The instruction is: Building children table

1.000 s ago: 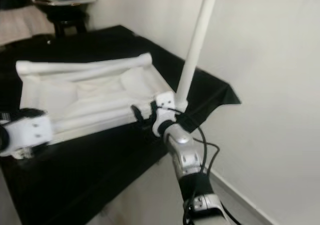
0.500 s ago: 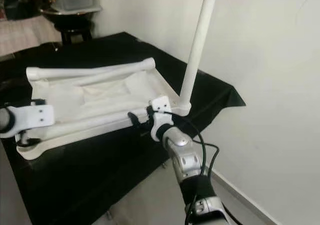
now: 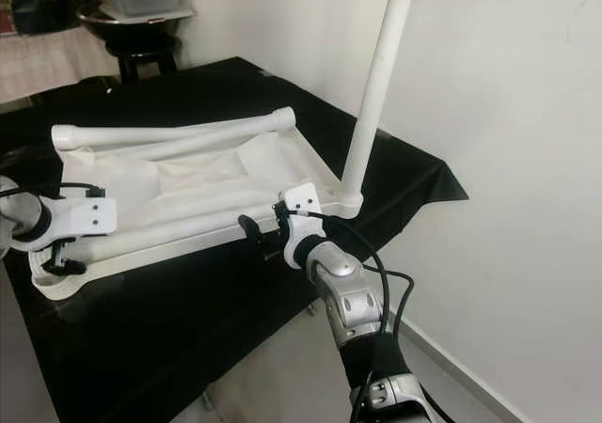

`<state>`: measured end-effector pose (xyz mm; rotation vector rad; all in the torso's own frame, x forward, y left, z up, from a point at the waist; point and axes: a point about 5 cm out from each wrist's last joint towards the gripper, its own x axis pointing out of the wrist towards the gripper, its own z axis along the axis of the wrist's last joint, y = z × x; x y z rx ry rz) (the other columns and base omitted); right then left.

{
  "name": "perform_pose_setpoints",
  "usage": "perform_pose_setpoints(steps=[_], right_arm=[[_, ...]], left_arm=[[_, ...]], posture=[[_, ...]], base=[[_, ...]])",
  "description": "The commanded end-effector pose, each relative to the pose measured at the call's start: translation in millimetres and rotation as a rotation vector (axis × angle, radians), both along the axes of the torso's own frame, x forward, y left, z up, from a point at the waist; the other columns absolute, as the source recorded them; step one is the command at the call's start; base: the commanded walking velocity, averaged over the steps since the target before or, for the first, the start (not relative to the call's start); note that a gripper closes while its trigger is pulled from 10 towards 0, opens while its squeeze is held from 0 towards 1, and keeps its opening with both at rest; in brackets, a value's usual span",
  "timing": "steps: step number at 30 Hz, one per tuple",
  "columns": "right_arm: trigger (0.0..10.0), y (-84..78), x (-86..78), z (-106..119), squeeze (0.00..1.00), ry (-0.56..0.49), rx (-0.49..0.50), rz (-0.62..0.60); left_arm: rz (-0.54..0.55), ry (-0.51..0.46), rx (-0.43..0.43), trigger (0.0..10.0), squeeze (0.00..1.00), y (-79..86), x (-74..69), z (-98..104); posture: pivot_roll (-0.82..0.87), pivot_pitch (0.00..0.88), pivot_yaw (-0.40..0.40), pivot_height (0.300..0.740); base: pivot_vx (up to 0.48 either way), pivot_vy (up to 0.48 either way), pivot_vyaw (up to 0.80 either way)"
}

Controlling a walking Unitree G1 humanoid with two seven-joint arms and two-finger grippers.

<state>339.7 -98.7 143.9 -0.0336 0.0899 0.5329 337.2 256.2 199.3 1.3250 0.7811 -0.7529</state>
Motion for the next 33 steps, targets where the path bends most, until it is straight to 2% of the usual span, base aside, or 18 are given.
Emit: perform_pose_setpoints(steps=[1,2,9,14,17,21,22,24,25,26,28,29,30,31,32,33], right_arm=[[10.0,-1.7,-1.6,-0.5,0.0,0.011,0.01,-0.004],[10.0,-1.7,-1.8,-0.5,0.0,0.012,0.01,-0.005],[10.0,-1.1,-2.7,-0.5,0.0,0.018,0.014,-0.012],[10.0,-1.1,-2.8,-0.2,0.0,0.022,0.018,-0.016],[10.0,-1.5,-2.4,0.4,0.0,0.023,0.02,-0.019],[10.0,-2.8,-1.7,3.1,0.0,0.015,0.03,-0.02],[10.0,-2.8,-1.1,8.2,0.0,-0.008,0.048,-0.009],[10.0,-2.8,-1.1,8.2,0.0,-0.008,0.048,-0.009],[10.0,-3.4,-0.5,13.7,0.0,-0.026,0.075,0.001],[10.0,-8.8,2.9,34.1,0.0,-0.101,0.174,0.0],[10.0,-10.4,3.7,39.0,0.0,-0.119,0.198,-0.002],[10.0,-14.3,6.1,52.3,0.0,-0.119,0.315,0.004],[10.0,-17.8,6.2,73.1,0.0,-0.143,0.447,0.059],[10.0,-17.8,6.2,73.1,0.0,-0.143,0.447,0.059],[10.0,-19.8,2.6,94.4,0.0,-0.175,0.562,0.152],[10.0,-19.9,-7.0,116.3,0.0,-0.227,0.642,0.301]], left_arm=[[-0.019,0.028,0.011,1.3,0.0,-4.5,1.4,-4.2],[-0.021,0.041,0.006,0.0,0.0,-4.8,2.1,-5.3],[-0.032,0.106,-0.004,0.0,0.0,-6.7,1.3,-10.1],[-0.046,0.114,0.0,0.0,0.0,-7.4,1.8,-10.3],[-0.05,0.078,-0.006,0.0,0.0,-7.3,4.8,-3.6],[-0.037,-0.059,-0.052,0.0,0.0,-5.5,13.0,27.2],[-0.027,-0.119,-0.071,0.0,0.0,-3.7,14.7,40.0],[-0.027,-0.119,-0.071,0.0,0.0,-3.7,14.7,40.0],[-0.02,-0.154,-0.083,0.0,0.0,-2.3,15.4,46.8],[-0.001,-0.234,-0.127,0.0,0.0,0.0,17.2,60.2],[0.003,-0.251,-0.138,0.0,0.0,0.5,17.5,63.0],[0.01,-0.288,-0.173,0.0,0.0,0.9,18.1,68.3],[0.025,-0.339,-0.223,0.0,0.0,2.0,18.5,74.4],[0.025,-0.339,-0.223,0.0,0.0,2.0,18.5,74.4],[0.041,-0.391,-0.277,0.0,0.0,3.4,18.8,79.5],[0.069,-0.455,-0.35,0.0,0.0,5.0,20.0,83.9]], posture=[[-0.08,0.038,-0.074,0.74],[-0.08,0.039,-0.074,0.74],[-0.09,0.043,-0.074,0.74],[-0.08,0.044,-0.074,0.74],[-0.08,0.044,-0.074,0.74],[-0.08,0.039,-0.075,0.74],[-0.08,0.038,-0.074,0.74],[-0.08,0.038,-0.074,0.74],[-0.08,0.038,-0.074,0.74],[-0.08,0.039,-0.073,0.74],[-0.08,0.039,-0.073,0.74],[-0.08,0.039,-0.073,0.74],[-0.08,0.037,-0.071,0.74],[-0.08,0.037,-0.071,0.74],[-0.08,0.037,-0.071,0.74],[-0.08,0.034,-0.076,0.74]], base=[[0.0,0.0,0.0],[0.0,0.0,0.0],[0.0,0.0,0.0],[0.0,0.0,0.0],[0.0,0.0,0.0],[0.0,0.0,0.0],[0.0,0.0,0.0],[0.0,0.0,0.0],[0.0,0.0,0.0],[0.0,0.0,0.0],[0.0,0.0,0.0],[0.0,0.0,0.0],[0.0,0.0,0.0],[0.0,0.0,0.0],[0.0,0.0,0.0],[0.0,0.0,0.0]])
